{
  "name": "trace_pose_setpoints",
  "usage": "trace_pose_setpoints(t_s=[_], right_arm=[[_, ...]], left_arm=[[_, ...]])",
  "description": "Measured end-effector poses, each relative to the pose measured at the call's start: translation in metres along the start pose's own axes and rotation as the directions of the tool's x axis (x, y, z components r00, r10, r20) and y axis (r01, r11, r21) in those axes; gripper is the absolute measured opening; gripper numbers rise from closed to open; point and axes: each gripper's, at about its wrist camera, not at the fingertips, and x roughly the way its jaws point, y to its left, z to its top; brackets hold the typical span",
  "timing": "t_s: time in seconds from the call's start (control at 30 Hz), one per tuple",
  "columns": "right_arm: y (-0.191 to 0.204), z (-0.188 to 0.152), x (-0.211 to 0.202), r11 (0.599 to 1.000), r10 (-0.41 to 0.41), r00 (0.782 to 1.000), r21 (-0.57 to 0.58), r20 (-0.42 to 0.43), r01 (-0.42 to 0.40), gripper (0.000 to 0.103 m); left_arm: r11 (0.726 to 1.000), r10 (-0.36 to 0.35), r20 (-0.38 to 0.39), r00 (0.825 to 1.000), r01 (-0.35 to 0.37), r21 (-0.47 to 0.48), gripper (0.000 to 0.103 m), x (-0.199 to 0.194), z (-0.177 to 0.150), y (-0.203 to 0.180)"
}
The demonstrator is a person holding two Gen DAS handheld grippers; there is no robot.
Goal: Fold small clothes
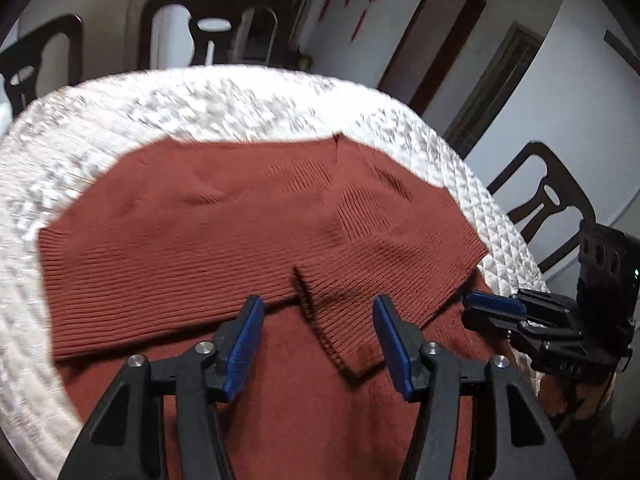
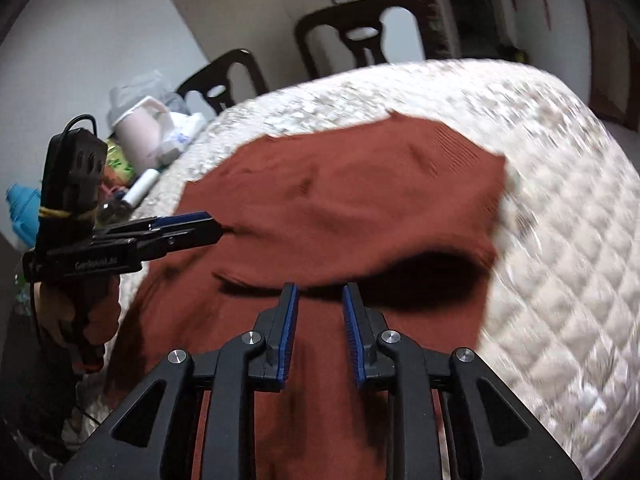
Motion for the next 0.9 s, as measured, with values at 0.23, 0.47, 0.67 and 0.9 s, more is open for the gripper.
trace_pose_setpoints(t_s=[0.23, 0.47, 0.67, 0.9], right_arm=[[-0.010, -0.007, 0.002, 0.999, -0.024, 0.999, 0.023, 0.021, 0.024, 0.024], [-0.006, -0.007, 0.004, 0.999, -0.042, 0.999, -0.004, 0.029, 0.042, 0.024], [-0.007, -0.008, 0.002, 0.999, -0.040, 0.999, -0.007, 0.026, 0.040, 0.024], [-0.005, 0.010, -0.013, 0.998, -0.068, 0.995, -0.014, 0.071, 0.069, 0.024]], left_arm=[[0.999, -0.016, -0.007, 1.000, 0.017, 0.040, 0.008, 0.008, -0.001, -0.013], [0.994, -0.057, 0.115, 0.992, 0.046, 0.097, 0.006, -0.017, 0.029, -0.025], [1.000, 0.011, 0.084, 0.996, -0.012, 0.017, 0.006, 0.003, 0.045, 0.014], [0.999, 0.050, 0.047, 0.998, -0.049, -0.016, 0.008, 0.006, 0.032, 0.031]])
